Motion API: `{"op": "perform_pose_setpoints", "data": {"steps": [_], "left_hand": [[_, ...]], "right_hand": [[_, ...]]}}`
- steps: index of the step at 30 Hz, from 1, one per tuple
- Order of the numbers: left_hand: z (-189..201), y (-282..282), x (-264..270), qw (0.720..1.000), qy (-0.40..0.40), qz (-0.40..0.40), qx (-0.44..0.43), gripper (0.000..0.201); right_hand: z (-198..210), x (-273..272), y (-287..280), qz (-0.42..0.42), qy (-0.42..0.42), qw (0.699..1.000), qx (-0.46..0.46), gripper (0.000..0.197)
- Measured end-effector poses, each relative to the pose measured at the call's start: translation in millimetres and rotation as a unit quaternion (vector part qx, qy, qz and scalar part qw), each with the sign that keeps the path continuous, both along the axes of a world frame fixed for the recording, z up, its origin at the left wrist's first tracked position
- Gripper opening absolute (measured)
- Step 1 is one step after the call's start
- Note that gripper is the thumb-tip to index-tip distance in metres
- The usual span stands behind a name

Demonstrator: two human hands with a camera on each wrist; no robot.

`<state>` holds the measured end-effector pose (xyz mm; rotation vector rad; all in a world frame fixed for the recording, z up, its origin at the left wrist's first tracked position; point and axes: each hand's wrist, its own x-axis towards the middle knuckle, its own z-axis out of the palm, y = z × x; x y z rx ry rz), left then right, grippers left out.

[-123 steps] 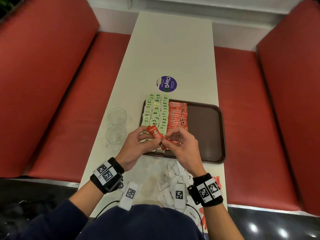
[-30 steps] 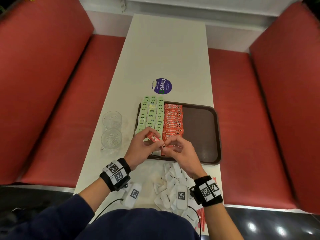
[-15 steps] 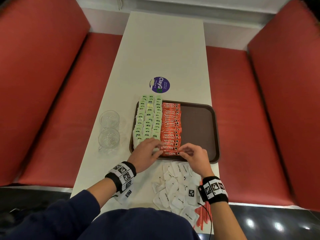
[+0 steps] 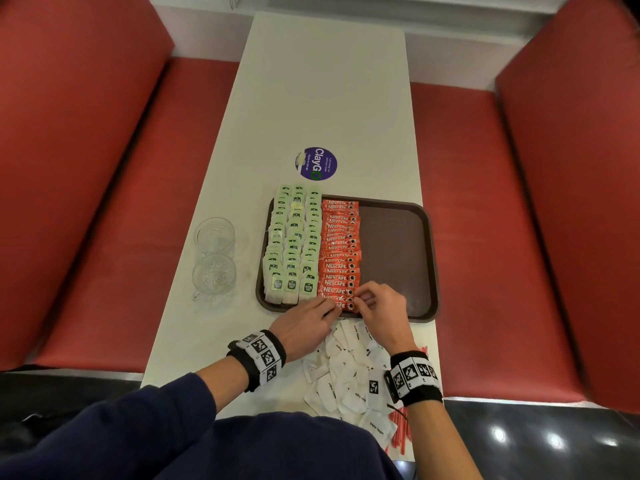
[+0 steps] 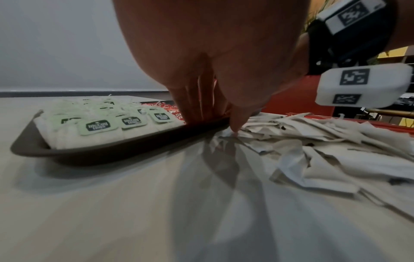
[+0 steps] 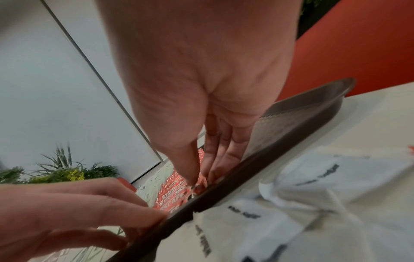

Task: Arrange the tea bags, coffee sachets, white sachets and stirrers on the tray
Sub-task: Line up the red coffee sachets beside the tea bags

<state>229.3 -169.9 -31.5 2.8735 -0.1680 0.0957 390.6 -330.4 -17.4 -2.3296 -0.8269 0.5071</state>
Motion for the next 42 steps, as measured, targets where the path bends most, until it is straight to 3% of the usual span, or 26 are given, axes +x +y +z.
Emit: {"op": "perform_pose_setpoints", "data": {"steps": [8, 11, 18, 21, 26, 32, 35, 39, 42], "left_hand": [[-3, -2, 2, 1.0, 0.019, 0.011, 0.001, 0.048], [-3, -2, 1, 1.0, 0.019, 0.014, 0.0, 0.05], [-4, -2, 1, 1.0, 0.017, 0.021, 0.002, 0.05], [-2, -2, 2, 0.999, 0.024, 0.026, -0.004, 0.048], [2, -3, 2, 0.999, 0.019, 0.033, -0.007, 0.045], [8, -3, 4, 0.999, 0.027, 0.031, -0.015, 0.044], [20, 4, 2, 0.996, 0.044, 0.039, -0.067, 0.044], [48, 21, -12, 0.979, 0.044, 0.091, -0.175, 0.029], [59, 36, -27, 0.962, 0.05, 0.148, -0.222, 0.019]], "right_hand": [[7, 5, 9, -0.024, 0.017, 1.0, -0.01, 0.008], [16, 18, 22, -0.044, -0.001, 0.999, 0.014, 0.017], [12, 31, 64, 0.095, -0.088, 0.988, -0.081, 0.057], [2, 26, 68, 0.135, -0.089, 0.977, -0.142, 0.064], [0, 20, 68, 0.133, -0.088, 0.972, -0.171, 0.067], [15, 19, 68, 0.115, -0.055, 0.98, -0.153, 0.066], [39, 19, 59, 0.071, -0.031, 0.992, -0.099, 0.062], [77, 12, 24, -0.044, 0.006, 0.999, 0.01, 0.042], [96, -1, -12, -0.088, -0.005, 0.996, 0.032, 0.021]]}}
